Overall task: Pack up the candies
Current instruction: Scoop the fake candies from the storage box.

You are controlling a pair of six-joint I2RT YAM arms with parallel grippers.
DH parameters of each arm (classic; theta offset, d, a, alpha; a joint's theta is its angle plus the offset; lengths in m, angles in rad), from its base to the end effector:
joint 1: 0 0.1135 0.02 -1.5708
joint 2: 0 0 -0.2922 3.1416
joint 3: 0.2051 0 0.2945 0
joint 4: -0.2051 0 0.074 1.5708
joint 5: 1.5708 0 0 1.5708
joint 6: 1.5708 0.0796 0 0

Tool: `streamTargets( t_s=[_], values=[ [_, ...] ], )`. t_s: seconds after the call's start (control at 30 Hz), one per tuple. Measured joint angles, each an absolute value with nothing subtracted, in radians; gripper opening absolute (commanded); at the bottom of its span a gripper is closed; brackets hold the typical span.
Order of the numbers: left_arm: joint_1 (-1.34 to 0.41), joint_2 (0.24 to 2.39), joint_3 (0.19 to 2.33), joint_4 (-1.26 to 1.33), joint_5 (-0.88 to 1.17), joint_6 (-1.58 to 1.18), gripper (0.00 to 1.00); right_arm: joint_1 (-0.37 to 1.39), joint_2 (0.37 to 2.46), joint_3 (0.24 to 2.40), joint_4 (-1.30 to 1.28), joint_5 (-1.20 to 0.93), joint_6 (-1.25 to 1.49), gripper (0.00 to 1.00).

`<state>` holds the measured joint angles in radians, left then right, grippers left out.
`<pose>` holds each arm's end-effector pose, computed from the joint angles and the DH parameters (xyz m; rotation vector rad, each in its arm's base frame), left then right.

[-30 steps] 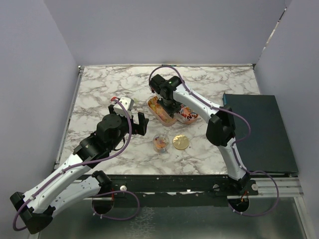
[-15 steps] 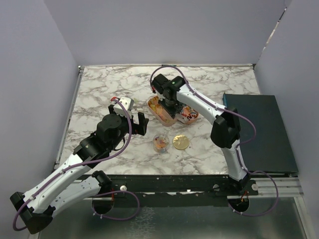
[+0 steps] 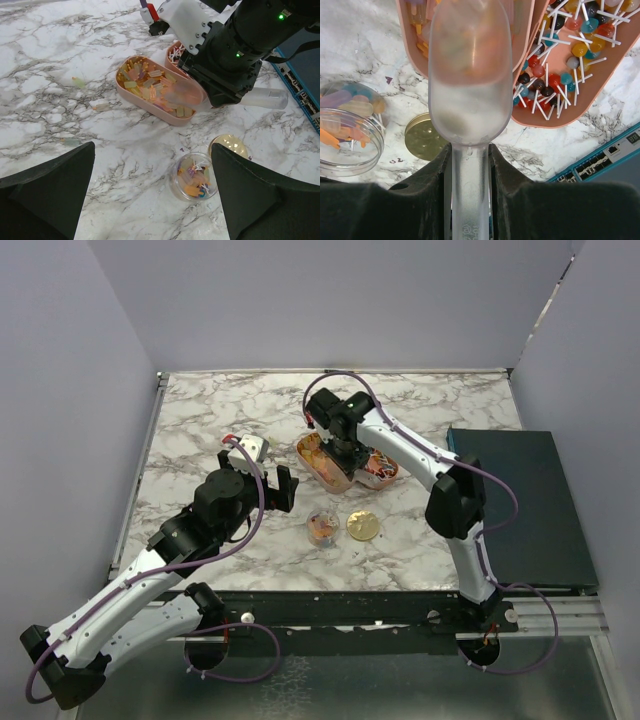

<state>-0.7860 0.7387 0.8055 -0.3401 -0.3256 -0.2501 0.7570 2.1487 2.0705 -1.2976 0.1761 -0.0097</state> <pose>0.1816 -0.1458 0.3490 0.2657 1.8315 -0.4275 0.3740 0.3341 0.2460 -1.0590 2.6926 -0.1345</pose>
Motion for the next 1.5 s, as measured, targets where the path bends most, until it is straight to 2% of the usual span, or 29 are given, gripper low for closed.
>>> streamTargets(
  t_s=[0.37, 1.5],
  values=[
    [-0.786, 0.747, 0.805, -0.34, -0.326, -0.25, 0.99, 0.757, 2.184, 2.075, -1.302, 0.162, -0.027, 0.01],
    [-0.786, 0.765, 0.805, -0.341, -0.34, -0.25, 0.99, 0.741, 2.387, 2.285, -1.284, 0.139, -0.054, 0.01]
  ],
)
